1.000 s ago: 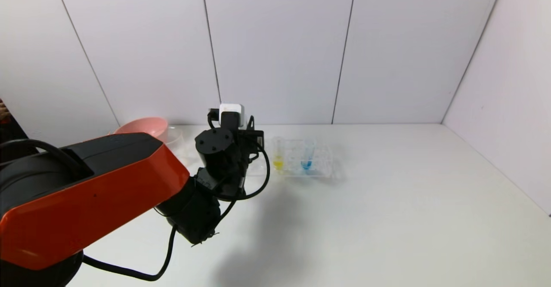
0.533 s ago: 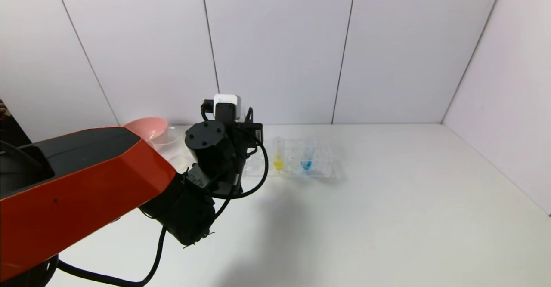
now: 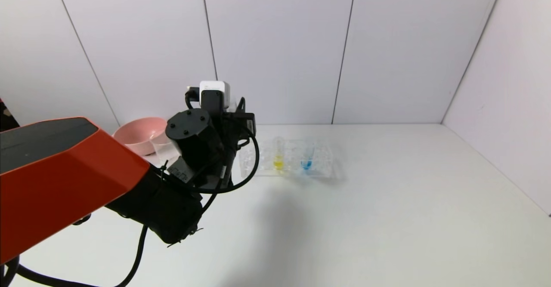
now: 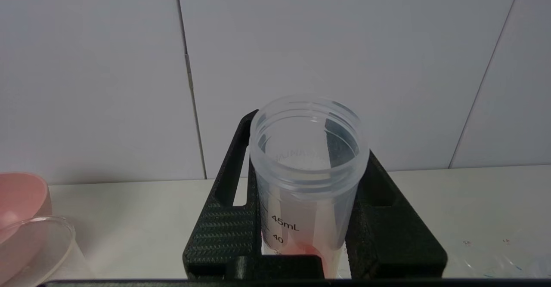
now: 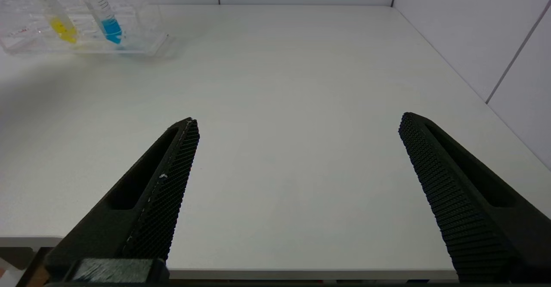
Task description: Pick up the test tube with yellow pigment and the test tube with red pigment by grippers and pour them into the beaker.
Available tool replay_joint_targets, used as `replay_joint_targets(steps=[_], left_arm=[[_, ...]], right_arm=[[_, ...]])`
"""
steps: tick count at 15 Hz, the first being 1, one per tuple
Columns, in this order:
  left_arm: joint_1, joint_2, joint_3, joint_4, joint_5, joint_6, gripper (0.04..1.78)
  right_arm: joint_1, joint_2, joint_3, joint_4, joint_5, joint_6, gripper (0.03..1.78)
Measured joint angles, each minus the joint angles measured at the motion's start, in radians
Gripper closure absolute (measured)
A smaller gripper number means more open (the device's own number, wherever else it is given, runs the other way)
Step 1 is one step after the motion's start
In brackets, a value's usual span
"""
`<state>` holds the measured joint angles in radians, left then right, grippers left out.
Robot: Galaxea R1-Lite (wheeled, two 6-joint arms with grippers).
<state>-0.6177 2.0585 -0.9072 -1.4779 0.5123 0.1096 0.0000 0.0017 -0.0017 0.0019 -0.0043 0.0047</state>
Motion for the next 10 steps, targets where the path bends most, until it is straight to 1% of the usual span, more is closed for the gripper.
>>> replay_joint_targets(steps=[3, 5, 10], left_arm=[[0.029, -0.078, 0.015, 0.126, -0.011, 0.0, 1.29], [0.074, -0.128, 0.018, 0.219, -0.02, 0.0, 1.29], [0.225, -0.188, 0.018, 0.244, -0.13, -0.001, 1.29]], right_arm=[[0.0, 0.0, 0.0, 0.0, 0.0, 0.0, 0.11], [0.0, 0.0, 0.0, 0.0, 0.0, 0.0, 0.11], [0.0, 0.0, 0.0, 0.0, 0.0, 0.0, 0.11]])
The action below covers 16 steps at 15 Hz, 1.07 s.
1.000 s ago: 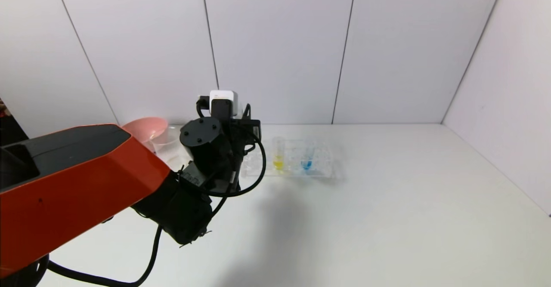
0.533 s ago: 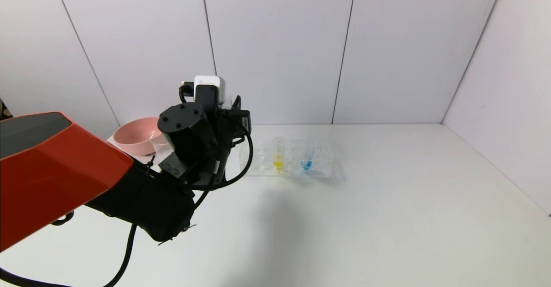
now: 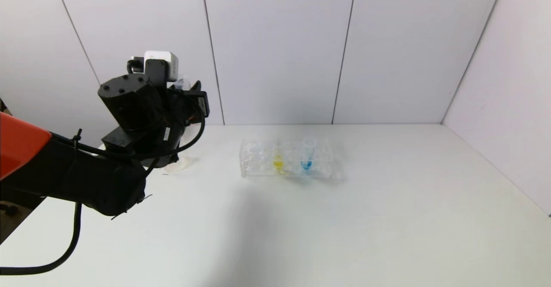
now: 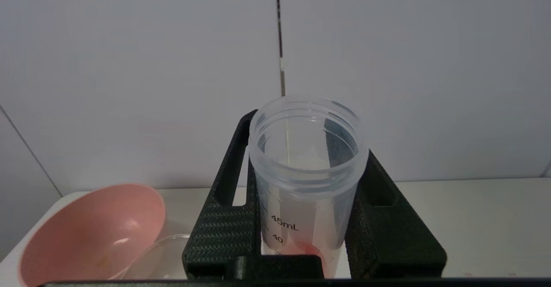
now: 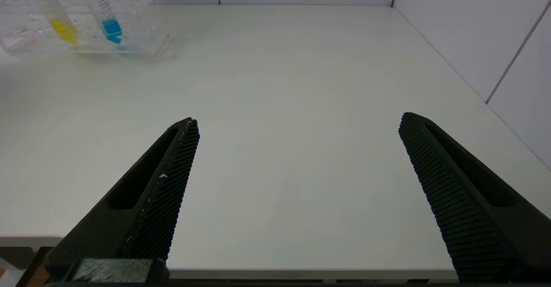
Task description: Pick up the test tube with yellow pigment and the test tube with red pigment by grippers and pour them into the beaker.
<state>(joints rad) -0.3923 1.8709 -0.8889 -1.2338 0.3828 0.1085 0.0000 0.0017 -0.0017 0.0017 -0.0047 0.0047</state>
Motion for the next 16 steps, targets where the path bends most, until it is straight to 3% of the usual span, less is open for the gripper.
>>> replay_joint_targets(steps=[16], left_arm=[[0.345, 0.001, -0.028, 0.054, -0.169, -0.011, 1.29]], right_arm=[[0.0, 0.0, 0.0, 0.0, 0.0, 0.0, 0.11]])
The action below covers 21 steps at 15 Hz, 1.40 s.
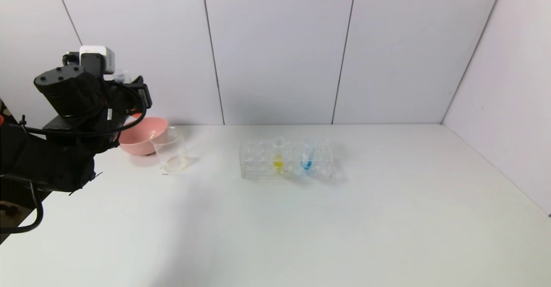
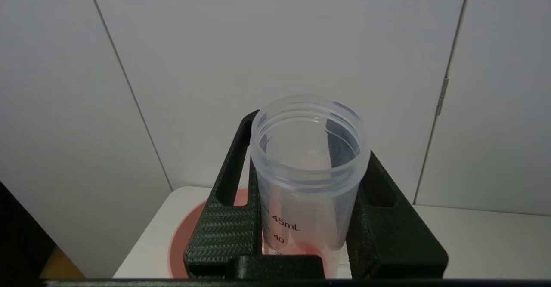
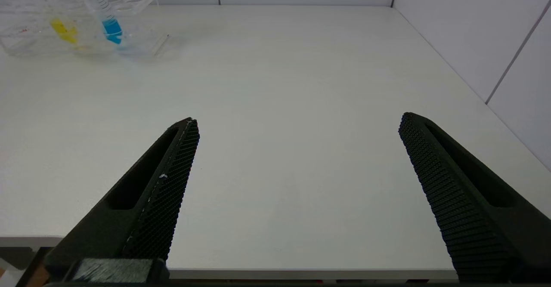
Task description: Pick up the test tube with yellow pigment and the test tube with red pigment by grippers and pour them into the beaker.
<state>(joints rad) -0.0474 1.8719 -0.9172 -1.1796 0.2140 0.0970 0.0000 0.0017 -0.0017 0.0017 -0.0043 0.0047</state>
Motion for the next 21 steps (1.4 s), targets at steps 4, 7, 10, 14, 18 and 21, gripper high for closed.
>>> replay_joint_targets(steps=[4, 7, 10, 14, 18, 21], left_arm=[[0.103, 0.02, -0.007, 0.016, -0.076, -0.007, 1.29], [0.146, 0.04, -0.021, 0.014, -0.107, -0.012, 1.29], [0.16, 0.055, -0.02, 0.006, -0.143, -0.011, 1.29], [0.187, 0.057, 0.013, 0.012, -0.248, -0.015, 1.29], [0.204, 0.06, 0.021, 0.024, -0.259, -0.012, 1.29], [0.208, 0.056, 0.04, 0.036, -0.28, 0.0, 1.29]], right_arm=[[0.0, 0.0, 0.0, 0.0, 0.0, 0.0, 0.11], [0.0, 0.0, 0.0, 0.0, 0.0, 0.0, 0.11], [0.0, 0.0, 0.0, 0.0, 0.0, 0.0, 0.11], [0.0, 0.0, 0.0, 0.0, 0.0, 0.0, 0.11], [0.0, 0.0, 0.0, 0.0, 0.0, 0.0, 0.11], [0.0, 0.0, 0.0, 0.0, 0.0, 0.0, 0.11]])
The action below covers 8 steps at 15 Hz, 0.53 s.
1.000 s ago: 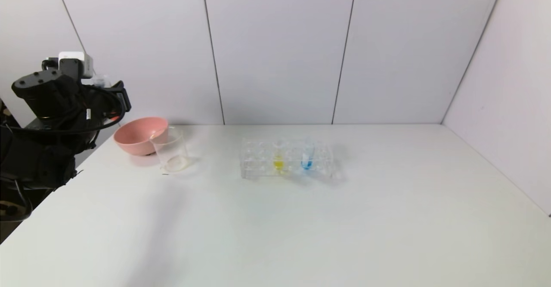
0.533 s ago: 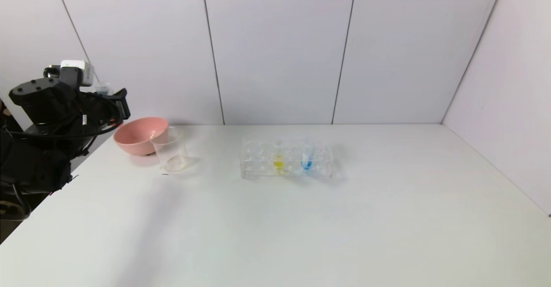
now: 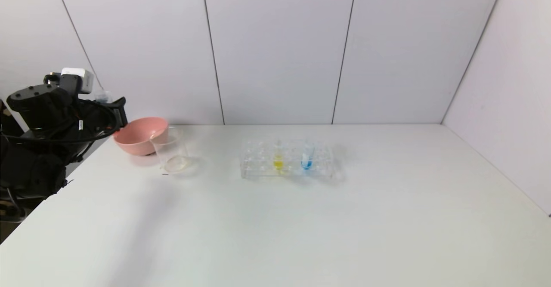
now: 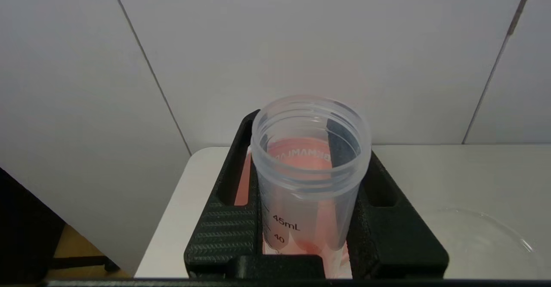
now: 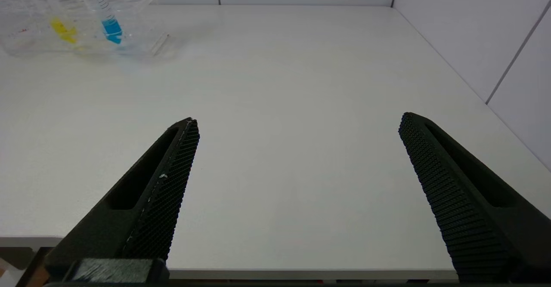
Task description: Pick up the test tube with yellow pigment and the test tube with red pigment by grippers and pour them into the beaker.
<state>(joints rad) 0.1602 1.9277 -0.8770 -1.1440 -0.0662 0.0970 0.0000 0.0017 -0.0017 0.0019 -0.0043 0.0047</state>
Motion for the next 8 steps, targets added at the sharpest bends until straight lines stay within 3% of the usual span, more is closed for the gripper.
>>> replay_joint_targets(steps=[6, 8], left_arm=[[0.01, -0.021, 0.004, 0.002, -0.119, -0.001, 1.29], [0.029, -0.024, -0.012, 0.015, -0.205, 0.011, 1.29]], right_arm=[[0.0, 0.0, 0.0, 0.0, 0.0, 0.0, 0.11], [0.0, 0.0, 0.0, 0.0, 0.0, 0.0, 0.11]])
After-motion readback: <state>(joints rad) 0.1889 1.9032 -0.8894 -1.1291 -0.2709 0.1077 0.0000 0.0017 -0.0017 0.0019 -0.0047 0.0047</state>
